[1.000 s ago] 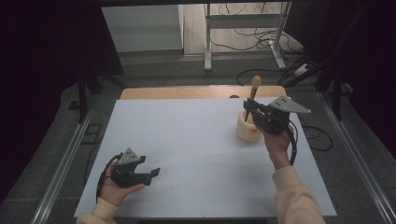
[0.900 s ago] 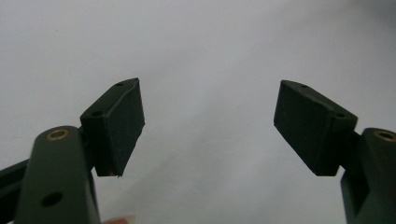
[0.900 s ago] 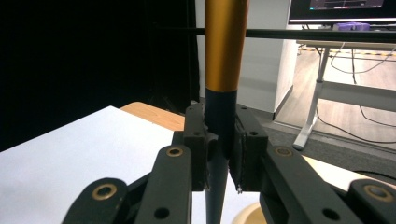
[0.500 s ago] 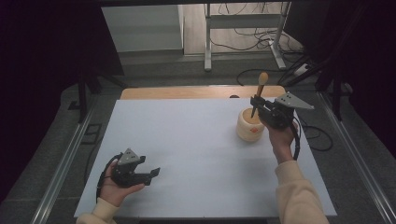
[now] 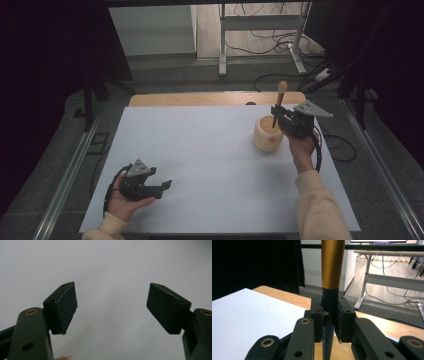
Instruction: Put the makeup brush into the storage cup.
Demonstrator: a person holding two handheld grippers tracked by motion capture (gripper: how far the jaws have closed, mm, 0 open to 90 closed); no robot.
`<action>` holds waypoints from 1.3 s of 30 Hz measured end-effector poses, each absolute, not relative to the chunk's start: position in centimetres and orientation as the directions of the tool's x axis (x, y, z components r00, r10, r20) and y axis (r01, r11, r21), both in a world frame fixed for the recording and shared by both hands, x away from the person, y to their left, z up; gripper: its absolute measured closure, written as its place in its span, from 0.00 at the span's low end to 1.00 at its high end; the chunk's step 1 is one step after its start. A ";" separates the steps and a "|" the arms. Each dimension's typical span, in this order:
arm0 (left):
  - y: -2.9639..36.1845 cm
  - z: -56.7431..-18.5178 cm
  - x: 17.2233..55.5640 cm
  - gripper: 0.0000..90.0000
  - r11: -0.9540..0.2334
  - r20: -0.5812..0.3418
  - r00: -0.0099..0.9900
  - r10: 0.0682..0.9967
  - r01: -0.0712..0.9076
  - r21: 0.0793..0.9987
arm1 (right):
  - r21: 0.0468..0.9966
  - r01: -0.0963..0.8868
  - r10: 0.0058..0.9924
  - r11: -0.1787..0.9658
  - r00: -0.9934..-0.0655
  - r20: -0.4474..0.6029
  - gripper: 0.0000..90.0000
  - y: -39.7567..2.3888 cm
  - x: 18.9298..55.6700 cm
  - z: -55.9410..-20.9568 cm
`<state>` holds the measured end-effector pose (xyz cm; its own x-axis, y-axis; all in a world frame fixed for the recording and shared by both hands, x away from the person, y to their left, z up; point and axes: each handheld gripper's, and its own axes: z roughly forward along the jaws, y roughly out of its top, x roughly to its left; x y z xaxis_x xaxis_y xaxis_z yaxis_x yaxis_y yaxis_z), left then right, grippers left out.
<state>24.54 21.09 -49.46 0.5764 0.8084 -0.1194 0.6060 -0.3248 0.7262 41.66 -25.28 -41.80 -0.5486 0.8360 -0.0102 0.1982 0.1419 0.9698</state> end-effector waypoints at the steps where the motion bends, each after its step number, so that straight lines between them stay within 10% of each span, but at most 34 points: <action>1: 21.1 -49.4 24.5 0.28 -0.326 -0.119 0.577 0.808 0.606 0.725 | 0.968 0.208 0.837 0.142 -0.548 -0.005 0.87 -25.4 41.8 -42.1; 32: 21.1 -49.5 24.6 0.28 -0.329 -0.120 0.578 0.807 0.609 0.722 | 0.935 0.305 0.848 0.180 -0.530 0.010 0.85 -25.4 42.9 -45.5; 36: 21.3 -49.5 24.6 0.28 -0.325 -0.121 0.574 0.810 0.612 0.721 | 0.934 0.302 0.851 0.192 -0.526 -0.005 0.41 -25.0 42.9 -45.3; 39: 21.4 -49.5 24.7 0.28 -0.322 -0.122 0.571 0.812 0.612 0.722 | 0.934 0.288 0.874 0.213 -0.483 -0.050 0.25 -24.4 42.5 -44.8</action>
<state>24.67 21.42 -49.54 0.5712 0.8117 -0.1218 0.6121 -0.3224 0.7221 42.47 -24.38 -44.82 -0.4832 0.8741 -0.0497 0.2884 0.2125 0.9336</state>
